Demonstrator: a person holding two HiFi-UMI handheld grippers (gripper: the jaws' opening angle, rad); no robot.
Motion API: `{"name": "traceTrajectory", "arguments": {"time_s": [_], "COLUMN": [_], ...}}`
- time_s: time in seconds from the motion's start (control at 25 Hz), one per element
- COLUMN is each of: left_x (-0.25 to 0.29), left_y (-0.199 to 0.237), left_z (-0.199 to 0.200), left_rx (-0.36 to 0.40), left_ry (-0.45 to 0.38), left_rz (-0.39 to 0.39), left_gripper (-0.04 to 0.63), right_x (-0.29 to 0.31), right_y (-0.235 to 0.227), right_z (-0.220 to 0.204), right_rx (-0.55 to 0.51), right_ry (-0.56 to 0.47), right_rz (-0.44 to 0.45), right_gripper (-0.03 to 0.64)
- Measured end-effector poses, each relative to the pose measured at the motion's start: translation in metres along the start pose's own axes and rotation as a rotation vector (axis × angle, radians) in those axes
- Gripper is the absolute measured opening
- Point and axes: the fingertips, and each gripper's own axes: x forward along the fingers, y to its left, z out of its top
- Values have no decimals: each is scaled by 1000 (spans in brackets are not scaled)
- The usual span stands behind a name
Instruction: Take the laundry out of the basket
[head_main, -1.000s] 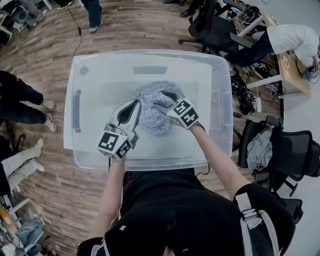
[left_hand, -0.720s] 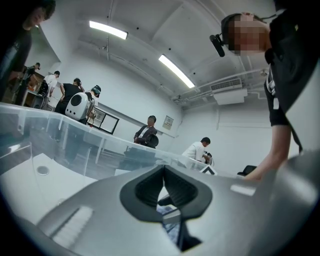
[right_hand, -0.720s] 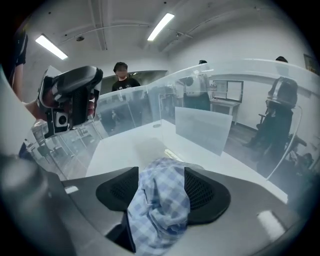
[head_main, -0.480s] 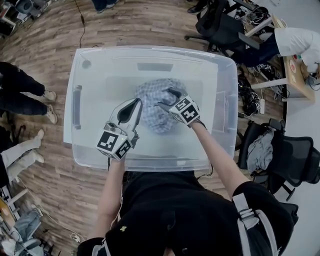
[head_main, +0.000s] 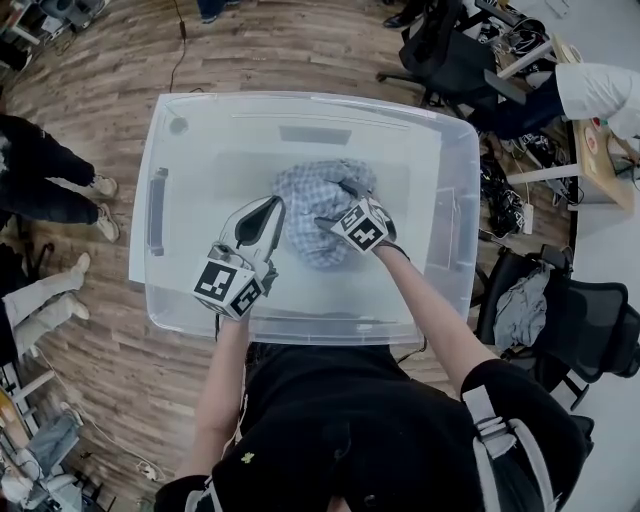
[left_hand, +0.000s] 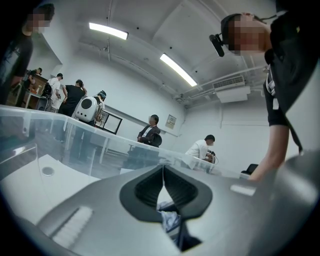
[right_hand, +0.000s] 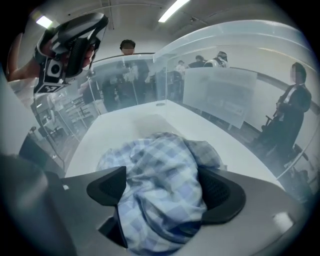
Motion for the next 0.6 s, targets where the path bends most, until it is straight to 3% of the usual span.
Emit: {"name": "traceTrajectory", "arguments": {"time_s": [0.6], "left_x": [-2], "left_y": [0], "left_z": [1], "left_rx": [28], "left_ry": [4], "left_rz": [8], "left_gripper": [8], "right_x": [23], "right_y": [5], "right_z": [-14], "right_rx": [-59], "right_ry": [91], "right_rz": [1], "right_gripper": [446]}}
